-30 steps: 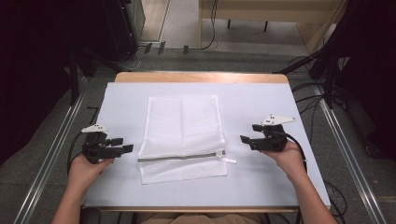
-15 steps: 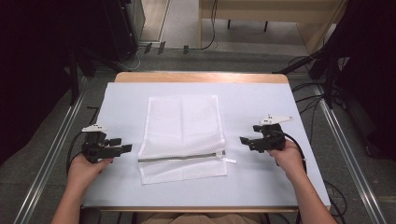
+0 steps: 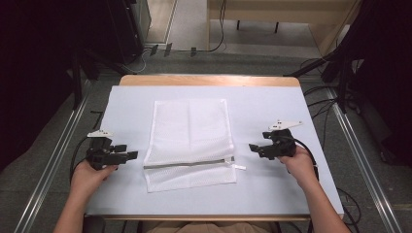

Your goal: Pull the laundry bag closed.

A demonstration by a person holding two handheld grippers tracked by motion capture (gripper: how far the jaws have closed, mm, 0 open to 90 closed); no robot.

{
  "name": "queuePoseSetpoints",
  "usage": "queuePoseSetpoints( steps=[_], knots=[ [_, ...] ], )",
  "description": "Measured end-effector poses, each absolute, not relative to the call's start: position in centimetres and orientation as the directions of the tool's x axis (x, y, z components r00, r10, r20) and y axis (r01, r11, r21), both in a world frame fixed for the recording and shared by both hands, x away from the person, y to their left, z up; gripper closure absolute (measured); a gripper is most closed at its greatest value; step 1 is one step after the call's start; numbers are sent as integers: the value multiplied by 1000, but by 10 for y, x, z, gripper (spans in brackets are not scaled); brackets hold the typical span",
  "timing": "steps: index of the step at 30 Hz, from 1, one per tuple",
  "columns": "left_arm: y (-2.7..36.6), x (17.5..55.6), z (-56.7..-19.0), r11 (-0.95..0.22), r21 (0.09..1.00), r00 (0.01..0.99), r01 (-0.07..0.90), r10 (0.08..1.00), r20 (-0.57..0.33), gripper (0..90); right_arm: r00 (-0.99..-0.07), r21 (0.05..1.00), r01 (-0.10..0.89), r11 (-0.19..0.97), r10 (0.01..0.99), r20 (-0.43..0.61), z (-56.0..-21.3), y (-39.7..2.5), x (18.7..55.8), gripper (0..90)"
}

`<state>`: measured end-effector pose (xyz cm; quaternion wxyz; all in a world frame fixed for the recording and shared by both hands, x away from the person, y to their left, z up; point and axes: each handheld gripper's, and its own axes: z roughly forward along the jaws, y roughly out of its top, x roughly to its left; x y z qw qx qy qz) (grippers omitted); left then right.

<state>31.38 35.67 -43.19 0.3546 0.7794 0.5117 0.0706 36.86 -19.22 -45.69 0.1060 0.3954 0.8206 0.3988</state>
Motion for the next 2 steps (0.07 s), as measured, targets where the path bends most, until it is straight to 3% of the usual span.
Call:
queuePoseSetpoints(
  steps=[2],
  knots=[
    [356, 314, -432, -221, 628, 462, 746, 851, -249, 338, -663, 736, 568, 368, 735, 143, -457, -192, 369, 222]
  ],
)
